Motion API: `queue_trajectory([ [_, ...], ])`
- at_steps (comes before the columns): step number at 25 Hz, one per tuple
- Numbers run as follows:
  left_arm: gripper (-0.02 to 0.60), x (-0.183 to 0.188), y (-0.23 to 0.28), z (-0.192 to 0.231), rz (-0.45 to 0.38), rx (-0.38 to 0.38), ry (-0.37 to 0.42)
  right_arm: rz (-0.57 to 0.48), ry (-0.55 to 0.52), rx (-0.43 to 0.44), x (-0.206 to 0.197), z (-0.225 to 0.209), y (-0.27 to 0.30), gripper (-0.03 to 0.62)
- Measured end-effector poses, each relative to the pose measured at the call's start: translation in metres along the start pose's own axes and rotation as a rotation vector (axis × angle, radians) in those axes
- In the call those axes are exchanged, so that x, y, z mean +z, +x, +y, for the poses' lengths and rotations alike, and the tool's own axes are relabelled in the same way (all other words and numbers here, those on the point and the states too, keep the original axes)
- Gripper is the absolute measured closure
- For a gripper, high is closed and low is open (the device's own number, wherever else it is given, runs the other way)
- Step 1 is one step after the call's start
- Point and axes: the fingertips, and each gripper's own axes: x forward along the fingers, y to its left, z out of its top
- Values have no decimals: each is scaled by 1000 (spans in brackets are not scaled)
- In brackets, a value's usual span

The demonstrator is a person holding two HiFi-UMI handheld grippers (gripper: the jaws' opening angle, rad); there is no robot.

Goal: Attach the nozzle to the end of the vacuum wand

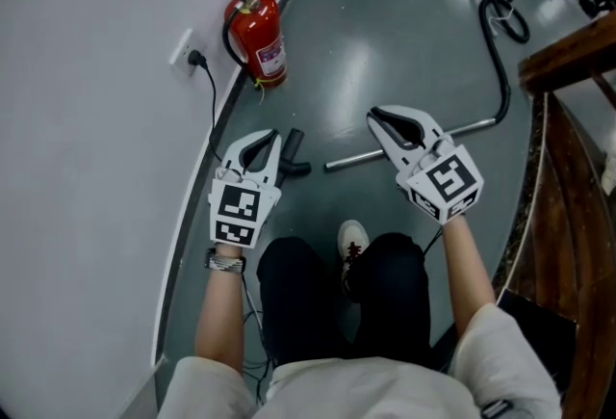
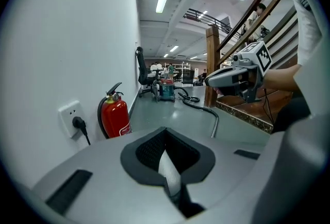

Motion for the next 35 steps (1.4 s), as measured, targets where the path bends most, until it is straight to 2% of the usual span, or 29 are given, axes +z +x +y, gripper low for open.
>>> queue_trajectory([
  [14, 581, -94, 57, -2, 65, -84, -9, 78, 8, 37, -103, 10, 47, 563],
  [20, 580, -127, 78, -3, 106, -127, -9, 149, 14, 84, -160, 11, 67, 563],
  [24, 557, -156, 92, -12, 155, -169, 14, 214, -8, 111, -202, 10, 77, 560],
  [29, 551, -188, 107, -23, 193, -213, 41, 310, -56, 179, -259, 19, 89, 496],
  [35, 531, -226, 121, -39, 249, -261, 46, 413, -115, 314, -324, 44, 93, 465],
])
